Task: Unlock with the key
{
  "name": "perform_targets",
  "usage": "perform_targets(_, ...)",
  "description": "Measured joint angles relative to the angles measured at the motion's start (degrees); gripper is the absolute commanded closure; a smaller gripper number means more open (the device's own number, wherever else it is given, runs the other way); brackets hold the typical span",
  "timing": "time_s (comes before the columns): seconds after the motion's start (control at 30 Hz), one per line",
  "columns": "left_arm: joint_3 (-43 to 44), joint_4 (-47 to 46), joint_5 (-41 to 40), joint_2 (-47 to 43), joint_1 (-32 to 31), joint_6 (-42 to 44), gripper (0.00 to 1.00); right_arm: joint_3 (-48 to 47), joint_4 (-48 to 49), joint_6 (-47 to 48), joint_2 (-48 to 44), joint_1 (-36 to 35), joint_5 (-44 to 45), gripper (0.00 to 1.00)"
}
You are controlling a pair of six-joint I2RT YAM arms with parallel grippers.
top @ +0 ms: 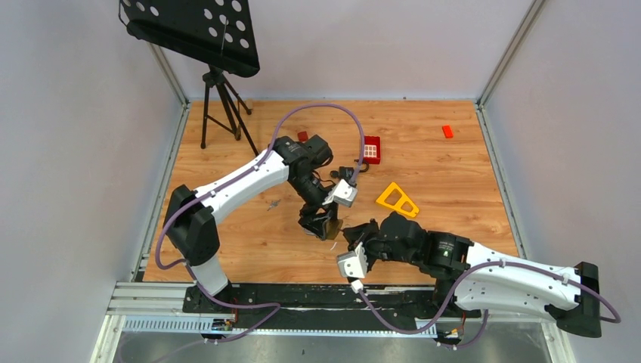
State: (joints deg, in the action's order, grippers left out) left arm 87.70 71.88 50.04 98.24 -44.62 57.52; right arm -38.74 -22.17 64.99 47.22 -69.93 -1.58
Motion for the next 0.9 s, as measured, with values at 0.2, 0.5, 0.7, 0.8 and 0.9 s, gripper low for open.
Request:
perform_targets(0.2, -2.36, -3.19, -1.05, -1.03, -1.97, 0.39, 1.0, -0.09, -2.78, 0.04, -1.18, -0.2, -0.5, 1.0)
perform_targets(0.5, -2.93, -4.46, -2.21, -1.81, -2.51, 1.81, 1.0, -0.31, -4.0, 2.12, -1.2, -0.66, -0.24, 1.0)
perform_targets(0.7, -2.97, -4.61, -3.21, -1.81, -2.56, 2.05, 1.0, -3.06, -6.43, 2.62, 1.79, -1.81, 1.9, 1.0)
perform_targets(0.8, -3.02, -4.96, -3.67, -1.81, -2.56, 2.03, 1.0, -4.17, -7.37, 2.67, 3.21, -2.67, 3.96, 1.0)
perform_targets(0.9, -3.13, -5.44, -4.31, -1.81, -2.56, 2.05, 1.0, -5.25, -8.22, 2.62, 4.7, -3.43, 6.05, 1.0)
